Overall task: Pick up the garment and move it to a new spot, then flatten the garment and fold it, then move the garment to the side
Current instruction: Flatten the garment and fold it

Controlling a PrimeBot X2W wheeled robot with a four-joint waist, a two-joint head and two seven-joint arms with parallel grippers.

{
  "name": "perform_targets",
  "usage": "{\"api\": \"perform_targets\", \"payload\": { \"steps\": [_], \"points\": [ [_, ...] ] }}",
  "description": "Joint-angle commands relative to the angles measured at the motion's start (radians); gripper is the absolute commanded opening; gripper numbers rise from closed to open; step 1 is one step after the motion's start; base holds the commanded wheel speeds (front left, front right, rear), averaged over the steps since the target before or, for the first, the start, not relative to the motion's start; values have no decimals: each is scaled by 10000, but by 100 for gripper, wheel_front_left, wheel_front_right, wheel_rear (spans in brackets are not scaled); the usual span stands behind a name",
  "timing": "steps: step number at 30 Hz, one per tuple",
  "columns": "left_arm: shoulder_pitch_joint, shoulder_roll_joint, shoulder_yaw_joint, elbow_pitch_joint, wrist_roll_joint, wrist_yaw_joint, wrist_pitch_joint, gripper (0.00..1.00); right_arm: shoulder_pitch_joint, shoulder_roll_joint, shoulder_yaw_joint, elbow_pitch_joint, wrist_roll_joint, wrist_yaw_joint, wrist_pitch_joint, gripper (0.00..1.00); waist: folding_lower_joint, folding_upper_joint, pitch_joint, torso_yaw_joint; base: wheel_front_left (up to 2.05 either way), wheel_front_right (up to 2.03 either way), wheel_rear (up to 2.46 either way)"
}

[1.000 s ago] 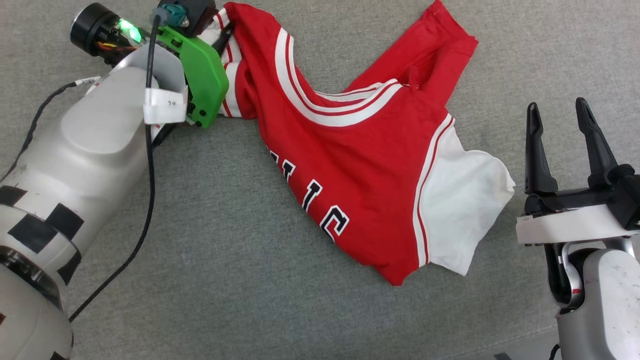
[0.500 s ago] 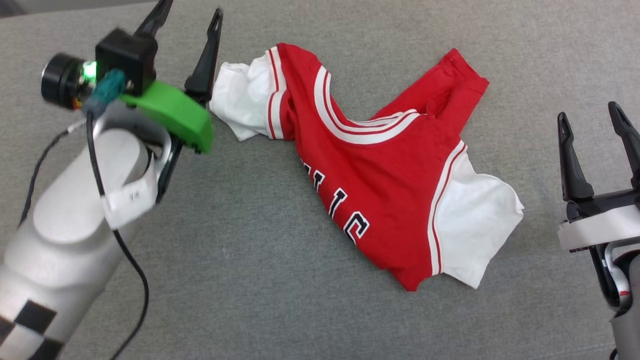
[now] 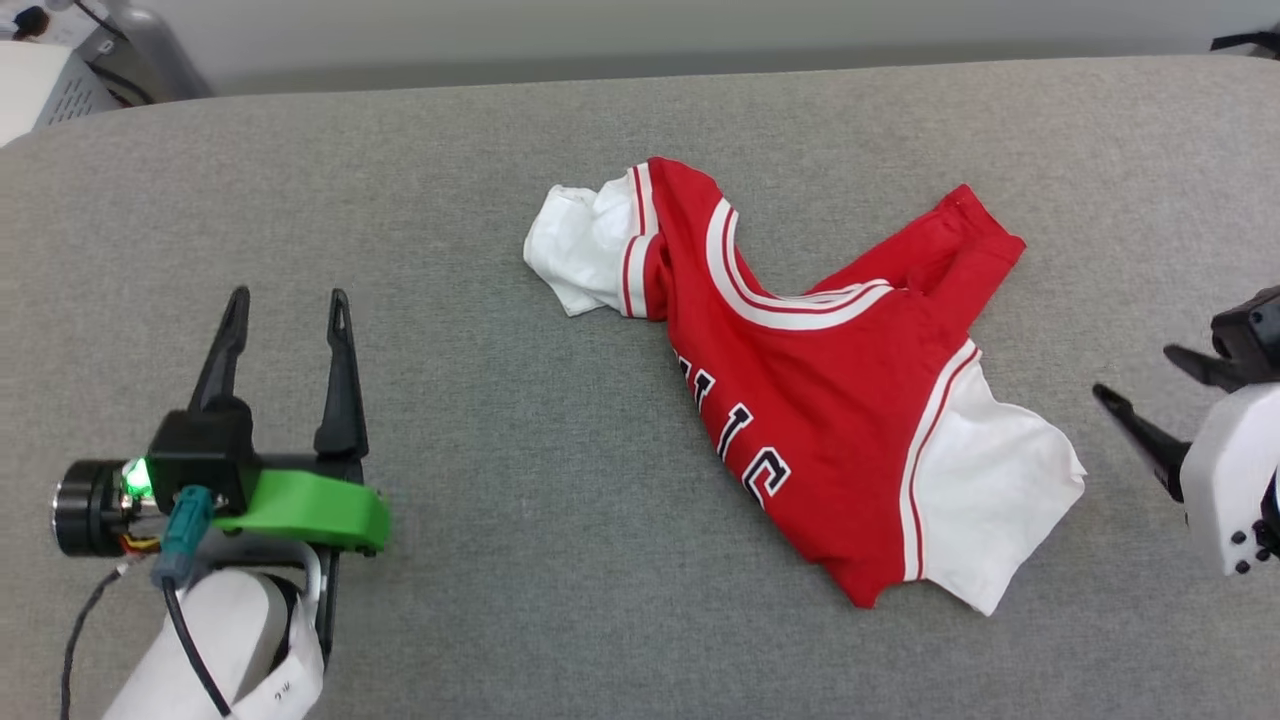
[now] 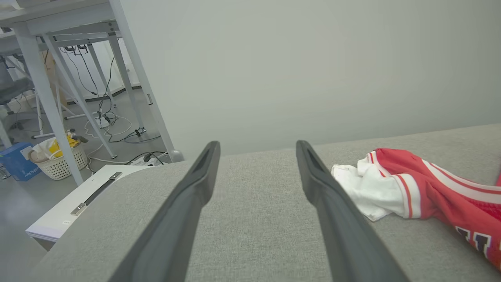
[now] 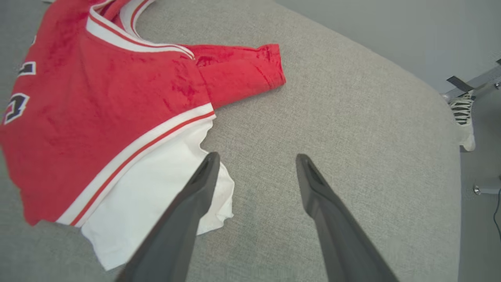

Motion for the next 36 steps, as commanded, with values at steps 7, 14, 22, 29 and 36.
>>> {"api": "perform_targets", "payload": {
  "steps": [7,14,22,29,36],
  "points": [
    [1119,-1066,857,-273,821,-499,-56,100,-248,-510,773,308,1280,-9,1958,100,1,0,29,471,0,0,0],
    [1195,-1901,1375,-174,1479,-1161,-56,100,-569,35,1176,1993,1247,-9,1754,100,1,0,454,825,0,0,0],
    [1082,-2565,1874,57,2047,-1760,-57,100,-583,734,1965,4252,1503,-9,1164,100,1,0,655,967,0,0,0],
    [1168,-2880,2333,177,2386,-2157,-57,100,-1071,794,2427,4649,1917,-9,64,0,1,0,602,772,0,0,0],
    [1068,-3115,2600,247,2682,-2561,-57,100,-2290,108,1619,4828,2084,-9,-1067,0,1,0,598,866,0,0,0]
  ]
}}
